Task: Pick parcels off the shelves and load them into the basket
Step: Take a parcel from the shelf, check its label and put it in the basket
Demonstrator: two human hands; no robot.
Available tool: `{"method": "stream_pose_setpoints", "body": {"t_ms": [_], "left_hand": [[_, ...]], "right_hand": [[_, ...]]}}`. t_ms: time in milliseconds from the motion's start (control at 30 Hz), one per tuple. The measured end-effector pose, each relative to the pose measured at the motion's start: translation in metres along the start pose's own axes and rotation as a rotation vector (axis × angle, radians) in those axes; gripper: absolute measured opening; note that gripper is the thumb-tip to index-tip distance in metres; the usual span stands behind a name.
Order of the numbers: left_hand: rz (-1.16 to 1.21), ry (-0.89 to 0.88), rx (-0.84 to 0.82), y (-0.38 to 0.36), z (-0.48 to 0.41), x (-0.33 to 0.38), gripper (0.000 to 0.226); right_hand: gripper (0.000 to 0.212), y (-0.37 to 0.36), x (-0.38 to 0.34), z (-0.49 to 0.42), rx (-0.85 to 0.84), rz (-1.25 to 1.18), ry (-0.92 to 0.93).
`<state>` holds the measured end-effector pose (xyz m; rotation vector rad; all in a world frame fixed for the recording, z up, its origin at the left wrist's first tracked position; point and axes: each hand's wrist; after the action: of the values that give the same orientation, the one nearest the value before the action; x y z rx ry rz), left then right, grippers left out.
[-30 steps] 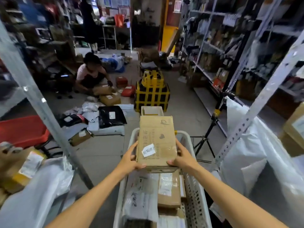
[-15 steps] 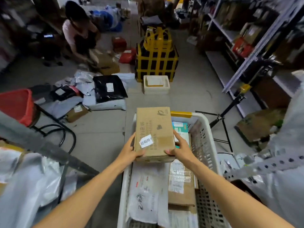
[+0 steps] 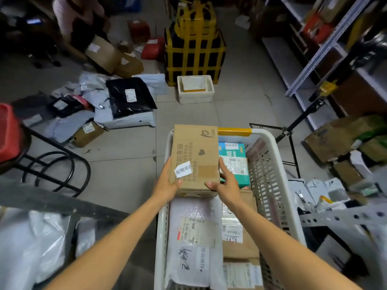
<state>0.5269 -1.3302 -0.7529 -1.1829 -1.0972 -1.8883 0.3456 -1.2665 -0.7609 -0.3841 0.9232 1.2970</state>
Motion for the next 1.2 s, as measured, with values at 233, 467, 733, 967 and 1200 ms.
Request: {"method": "stream_pose_setpoints", "body": {"t_ms": [233,467,733,967,1200], "left_hand": [[-0.181,-0.045,0.023,-0.005,0.002,0.010,0.085],[-0.619,-0.045,0.104,-0.012,0.016,0.018,0.085],[-0.906,-0.233,-0.123,-0.004,0.051,0.078,0.047],[-1.033,-0.225,-0.148,0.013,0.100,0.149,0.025],[-1.152,-0.179,-0.016,0.015,0.169,0.206,0.034]], "right_hand": [[0.094,-0.001,0.000,0.005,0.022,0.129,0.004],[0.061,-0.007,-0.007,0.019,0.150,0.537,0.168],[0.045,0.004,-0.033,0.087,0.109,1.077,0.296],[0.047,0.044,-0.101,0.153,-0.034,1.179,0.406],[0.042,0.067,-0.140,0.216,-0.130,1.378,0.592]]}}
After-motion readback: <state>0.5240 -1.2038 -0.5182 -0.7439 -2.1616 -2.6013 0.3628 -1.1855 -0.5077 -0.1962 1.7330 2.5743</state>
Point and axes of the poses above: each hand's wrist, its own z-axis away from the middle knuckle, its own y-axis out of the back of the hand, x = y × z, and after that the axes turned 13 degrees about -y, right-handed
